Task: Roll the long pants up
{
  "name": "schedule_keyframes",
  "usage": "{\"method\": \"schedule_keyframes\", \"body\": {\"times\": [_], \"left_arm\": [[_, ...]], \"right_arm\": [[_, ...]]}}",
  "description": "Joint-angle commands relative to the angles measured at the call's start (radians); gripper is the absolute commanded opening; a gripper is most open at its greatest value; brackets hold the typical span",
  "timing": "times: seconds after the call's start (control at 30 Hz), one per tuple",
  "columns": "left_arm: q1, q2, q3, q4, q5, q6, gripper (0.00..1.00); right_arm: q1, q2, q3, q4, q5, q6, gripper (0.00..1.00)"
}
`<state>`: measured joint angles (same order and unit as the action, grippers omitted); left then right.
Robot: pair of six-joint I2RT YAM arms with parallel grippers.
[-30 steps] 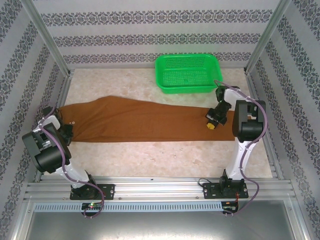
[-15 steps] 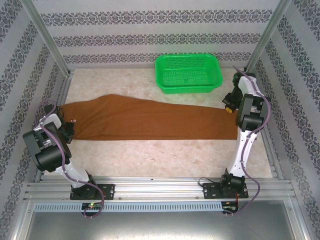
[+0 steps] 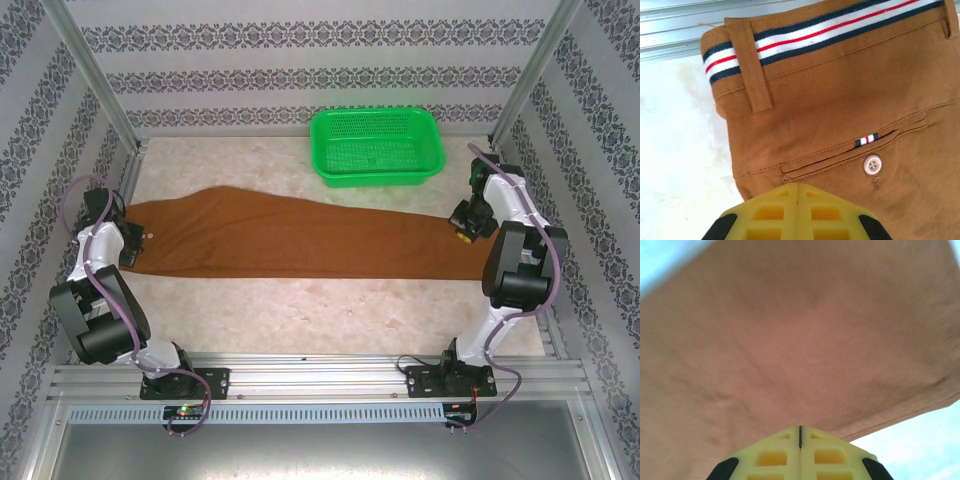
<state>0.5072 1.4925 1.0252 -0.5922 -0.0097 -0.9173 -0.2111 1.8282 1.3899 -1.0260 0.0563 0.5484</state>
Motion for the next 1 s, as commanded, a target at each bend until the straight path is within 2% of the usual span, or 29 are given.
{"method": "schedule_keyframes", "body": {"times": [0.0,0.13,0.27,0.5,0.57,0.63,0.7,0.77,0.8,0.83,0.87,0.93,0.97], "left_arm": [[-0.015,-0.054,-0.046,-0.021,-0.039,0.017,0.00],[-0.022,-0.100,-0.056,-0.015,-0.047,0.044,0.00],[-0.037,-0.132,-0.037,-0.018,-0.046,0.065,0.00],[-0.078,-0.164,-0.020,0.008,-0.032,0.088,0.00],[-0.090,-0.147,-0.006,0.016,-0.023,0.102,0.00],[-0.098,-0.126,0.012,0.017,-0.012,0.121,0.00],[-0.101,-0.111,0.020,0.030,0.004,0.144,0.07],[-0.108,-0.103,0.015,0.054,0.012,0.157,0.20],[-0.111,-0.101,0.011,0.069,0.018,0.163,0.27],[-0.114,-0.093,0.006,0.086,0.027,0.167,0.35],[-0.118,-0.085,0.007,0.097,0.035,0.169,0.39],[-0.130,-0.066,0.014,0.119,0.044,0.174,0.42],[-0.138,-0.053,0.023,0.124,0.046,0.177,0.43]], "right_arm": [[-0.002,0.049,-0.071,0.023,0.026,-0.015,0.00],[0.000,0.111,-0.048,0.019,0.048,-0.013,0.00],[-0.006,0.220,0.065,-0.037,0.100,-0.022,0.00],[-0.037,0.473,0.449,-0.191,0.146,-0.027,0.00],[-0.043,0.484,0.519,-0.219,0.175,-0.031,0.00],[-0.049,0.410,0.470,-0.179,0.229,-0.027,0.01],[-0.066,0.276,0.339,-0.107,0.233,-0.015,0.11],[-0.092,0.125,0.167,-0.017,0.197,0.007,0.51],[-0.102,0.066,0.097,0.015,0.183,0.013,0.62],[-0.113,0.013,0.027,0.051,0.175,0.017,0.77],[-0.124,-0.028,-0.023,0.068,0.167,0.017,0.87],[-0.151,-0.069,-0.082,0.085,0.155,0.007,0.90],[-0.170,-0.076,-0.105,0.095,0.146,0.001,0.97]]}}
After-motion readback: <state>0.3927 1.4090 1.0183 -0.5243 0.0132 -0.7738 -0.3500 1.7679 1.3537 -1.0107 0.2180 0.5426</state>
